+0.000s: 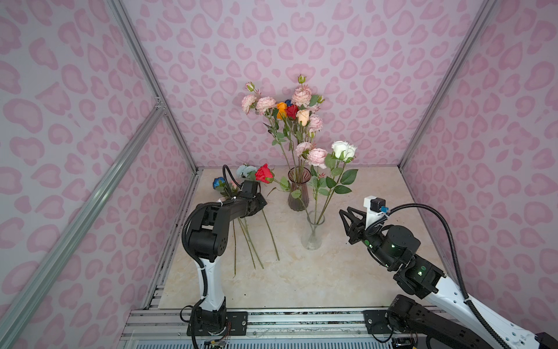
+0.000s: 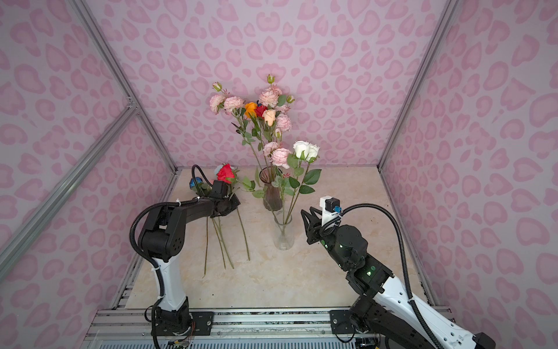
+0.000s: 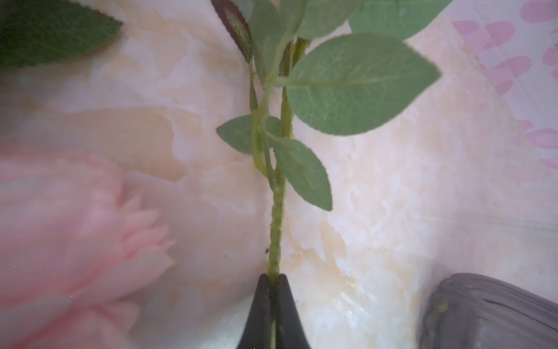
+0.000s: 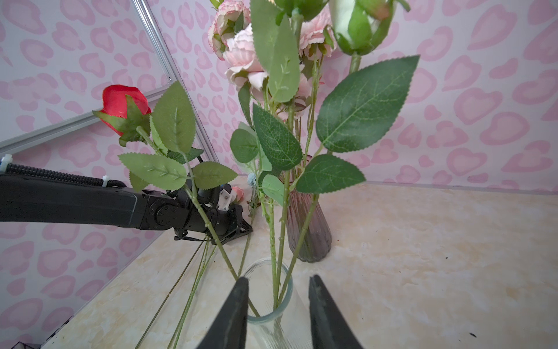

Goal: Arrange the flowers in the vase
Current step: 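Grasp the pale blue rose stem with the left gripper and lift it upright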

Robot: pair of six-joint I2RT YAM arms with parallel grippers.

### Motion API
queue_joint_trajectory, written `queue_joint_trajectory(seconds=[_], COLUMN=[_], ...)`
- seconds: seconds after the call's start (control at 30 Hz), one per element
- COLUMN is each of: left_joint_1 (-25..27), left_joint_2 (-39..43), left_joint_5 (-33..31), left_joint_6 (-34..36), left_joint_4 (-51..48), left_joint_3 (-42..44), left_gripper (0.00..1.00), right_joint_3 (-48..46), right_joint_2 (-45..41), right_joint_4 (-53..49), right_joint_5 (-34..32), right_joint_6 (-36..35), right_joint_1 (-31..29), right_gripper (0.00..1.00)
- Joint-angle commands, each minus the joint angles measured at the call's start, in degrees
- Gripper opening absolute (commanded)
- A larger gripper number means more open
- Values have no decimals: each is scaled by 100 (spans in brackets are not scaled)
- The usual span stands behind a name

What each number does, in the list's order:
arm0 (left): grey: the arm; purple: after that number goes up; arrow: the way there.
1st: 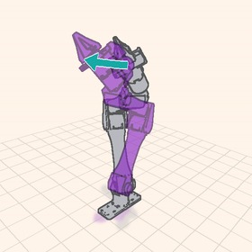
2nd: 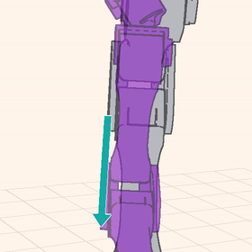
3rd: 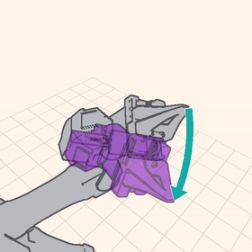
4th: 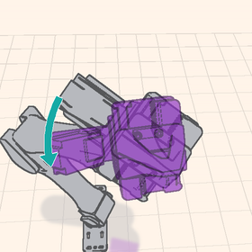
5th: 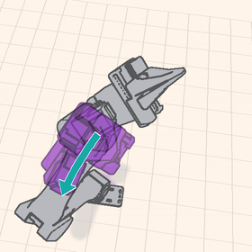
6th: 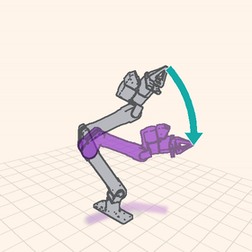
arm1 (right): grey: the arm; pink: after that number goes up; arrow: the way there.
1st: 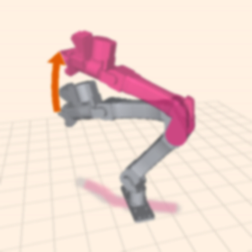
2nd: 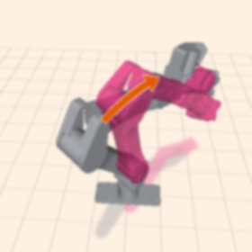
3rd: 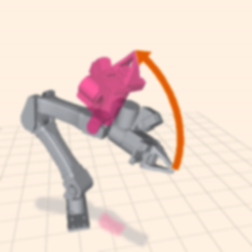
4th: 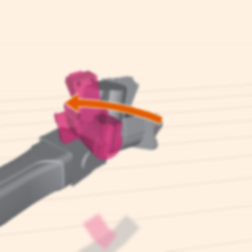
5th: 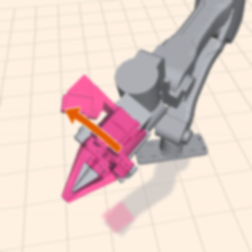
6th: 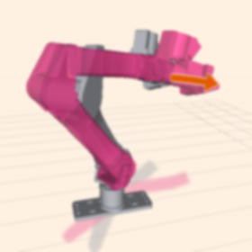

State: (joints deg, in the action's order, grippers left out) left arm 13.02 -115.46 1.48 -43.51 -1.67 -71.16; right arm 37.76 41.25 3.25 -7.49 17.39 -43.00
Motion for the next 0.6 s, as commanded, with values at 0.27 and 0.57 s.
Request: queue_joint_trajectory(seconds=[0.27, 0.57], left_joint_1=[-18, -7], left_joint_2=[2029, 5252], left_joint_5=[-353, -1110], left_joint_6=[229, 423], left_joint_4=[121, -99], left_joint_3=[963, 2220], left_gripper=[3, 3], right_joint_3=[159, 678], right_joint_2=[51, 40], right_joint_4=[141, -179], right_joint_5=[275, 753], right_joint_6=[97, 119], right_joint_1=[6, -5], right_gripper=[35, 35])
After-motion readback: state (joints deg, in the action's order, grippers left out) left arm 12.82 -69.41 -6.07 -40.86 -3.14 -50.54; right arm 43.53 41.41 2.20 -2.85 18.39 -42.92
